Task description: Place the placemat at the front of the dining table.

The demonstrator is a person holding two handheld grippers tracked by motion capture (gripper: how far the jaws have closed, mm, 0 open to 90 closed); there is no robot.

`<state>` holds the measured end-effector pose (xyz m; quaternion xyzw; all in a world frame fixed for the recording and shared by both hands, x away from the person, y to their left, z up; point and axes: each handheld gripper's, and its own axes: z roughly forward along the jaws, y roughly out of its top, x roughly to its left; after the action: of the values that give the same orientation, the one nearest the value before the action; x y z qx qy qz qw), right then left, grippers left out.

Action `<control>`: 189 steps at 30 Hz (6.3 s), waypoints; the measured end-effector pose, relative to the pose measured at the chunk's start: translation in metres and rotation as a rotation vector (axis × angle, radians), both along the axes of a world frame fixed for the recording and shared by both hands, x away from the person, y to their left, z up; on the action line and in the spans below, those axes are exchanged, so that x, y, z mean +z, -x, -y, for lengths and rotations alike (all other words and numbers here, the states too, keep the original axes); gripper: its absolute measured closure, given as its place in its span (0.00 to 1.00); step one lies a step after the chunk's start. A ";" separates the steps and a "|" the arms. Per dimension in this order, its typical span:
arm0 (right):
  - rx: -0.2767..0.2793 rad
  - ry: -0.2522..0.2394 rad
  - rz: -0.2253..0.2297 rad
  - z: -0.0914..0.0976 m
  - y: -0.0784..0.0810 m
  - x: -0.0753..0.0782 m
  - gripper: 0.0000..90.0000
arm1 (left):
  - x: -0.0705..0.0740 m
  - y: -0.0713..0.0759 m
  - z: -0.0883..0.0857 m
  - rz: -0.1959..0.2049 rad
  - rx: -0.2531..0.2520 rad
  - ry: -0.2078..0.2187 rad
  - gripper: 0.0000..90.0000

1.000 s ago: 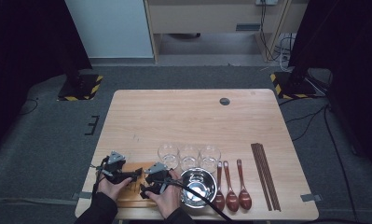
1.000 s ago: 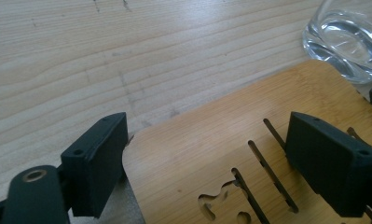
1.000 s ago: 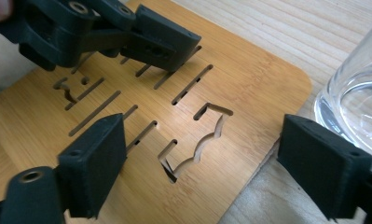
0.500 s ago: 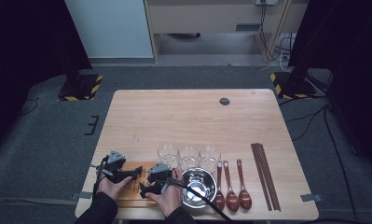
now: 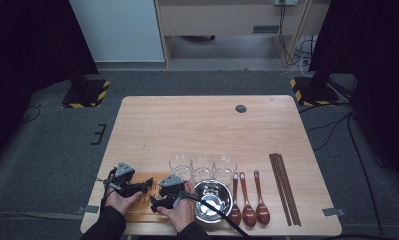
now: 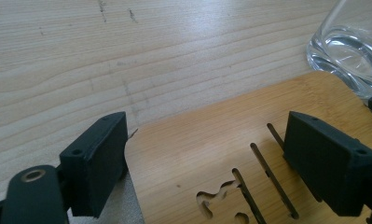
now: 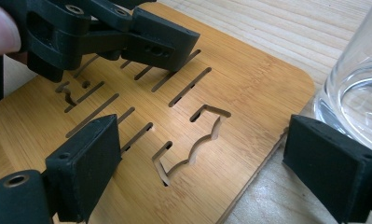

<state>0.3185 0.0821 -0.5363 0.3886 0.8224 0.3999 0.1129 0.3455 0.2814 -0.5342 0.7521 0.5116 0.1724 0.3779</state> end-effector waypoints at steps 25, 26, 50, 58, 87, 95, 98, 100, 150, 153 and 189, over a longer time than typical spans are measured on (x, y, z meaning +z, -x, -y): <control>-0.033 -0.011 0.005 -0.001 0.004 0.001 0.18 | 0.003 -0.001 0.001 -0.024 0.013 -0.002 0.18; -0.033 -0.011 0.005 -0.001 0.004 0.001 0.18 | 0.003 -0.001 0.001 -0.024 0.013 -0.002 0.18; -0.006 0.014 0.010 -0.003 0.004 0.015 0.20 | 0.016 0.003 -0.002 -0.051 0.049 0.012 0.18; 0.008 0.017 0.032 -0.005 0.004 0.025 0.20 | 0.026 0.006 -0.004 -0.039 0.062 0.018 0.18; 0.055 0.024 0.086 -0.008 0.005 0.053 0.20 | 0.053 0.012 -0.009 -0.016 0.100 0.040 0.18; 0.053 0.019 0.101 -0.007 0.004 0.060 0.20 | 0.062 0.011 -0.009 -0.005 0.098 0.033 0.18; 0.057 0.022 0.106 -0.007 0.003 0.062 0.20 | 0.064 0.011 -0.009 -0.002 0.099 0.036 0.18; 0.058 0.021 0.111 -0.006 0.002 0.066 0.20 | 0.067 0.010 -0.009 0.003 0.098 0.043 0.18; 0.006 -0.016 0.225 0.033 -0.021 0.137 0.20 | 0.150 -0.023 0.033 0.110 0.047 0.010 0.18; -0.001 -0.021 0.231 0.038 -0.023 0.141 0.20 | 0.154 -0.026 0.038 0.116 0.042 0.014 0.18; -0.052 -0.028 0.291 0.097 -0.049 0.165 0.20 | 0.181 -0.065 0.098 0.151 -0.016 0.024 0.18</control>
<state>0.3675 -0.0152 -0.3710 0.3493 0.7813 0.4606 0.2355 0.4108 0.1834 -0.3536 0.7364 0.4778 0.2195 0.4257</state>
